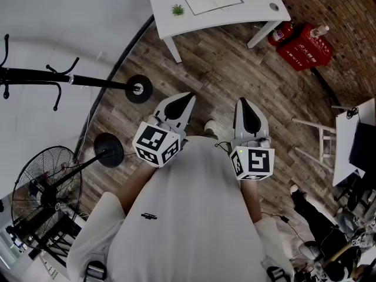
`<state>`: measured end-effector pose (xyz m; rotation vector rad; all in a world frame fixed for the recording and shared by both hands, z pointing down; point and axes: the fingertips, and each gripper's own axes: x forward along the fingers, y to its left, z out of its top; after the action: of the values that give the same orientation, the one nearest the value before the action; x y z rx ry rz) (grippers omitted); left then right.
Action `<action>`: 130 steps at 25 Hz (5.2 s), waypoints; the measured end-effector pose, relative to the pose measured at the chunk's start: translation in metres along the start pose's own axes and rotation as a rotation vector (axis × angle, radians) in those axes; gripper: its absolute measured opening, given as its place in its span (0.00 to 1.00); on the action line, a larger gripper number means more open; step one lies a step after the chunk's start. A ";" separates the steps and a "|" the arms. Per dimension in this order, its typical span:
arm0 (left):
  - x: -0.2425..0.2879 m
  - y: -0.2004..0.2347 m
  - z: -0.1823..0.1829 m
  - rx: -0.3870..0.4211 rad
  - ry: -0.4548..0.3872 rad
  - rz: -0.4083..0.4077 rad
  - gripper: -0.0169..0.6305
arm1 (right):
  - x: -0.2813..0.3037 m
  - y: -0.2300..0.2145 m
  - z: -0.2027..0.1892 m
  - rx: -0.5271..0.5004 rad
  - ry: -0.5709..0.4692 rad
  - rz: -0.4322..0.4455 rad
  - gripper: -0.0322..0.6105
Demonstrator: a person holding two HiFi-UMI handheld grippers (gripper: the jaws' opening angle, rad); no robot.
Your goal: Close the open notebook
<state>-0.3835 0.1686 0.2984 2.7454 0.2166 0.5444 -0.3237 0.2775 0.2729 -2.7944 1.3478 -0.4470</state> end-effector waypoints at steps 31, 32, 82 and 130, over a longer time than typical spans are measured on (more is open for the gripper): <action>0.063 -0.090 -0.027 0.016 0.036 0.083 0.03 | -0.053 -0.115 -0.028 -0.016 -0.038 0.042 0.06; 0.064 -0.089 -0.027 0.018 0.038 0.084 0.03 | -0.054 -0.117 -0.028 -0.014 -0.036 0.040 0.06; 0.313 0.206 0.169 -0.158 -0.031 0.083 0.03 | 0.370 -0.195 0.093 -0.032 0.095 0.066 0.13; 0.498 0.292 0.070 -0.226 0.335 0.342 0.03 | 0.532 -0.320 -0.067 0.164 0.488 0.201 0.42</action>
<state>0.1239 -0.0194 0.5111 2.4663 -0.2298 1.0518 0.2176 0.0786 0.5125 -2.4736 1.5572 -1.2247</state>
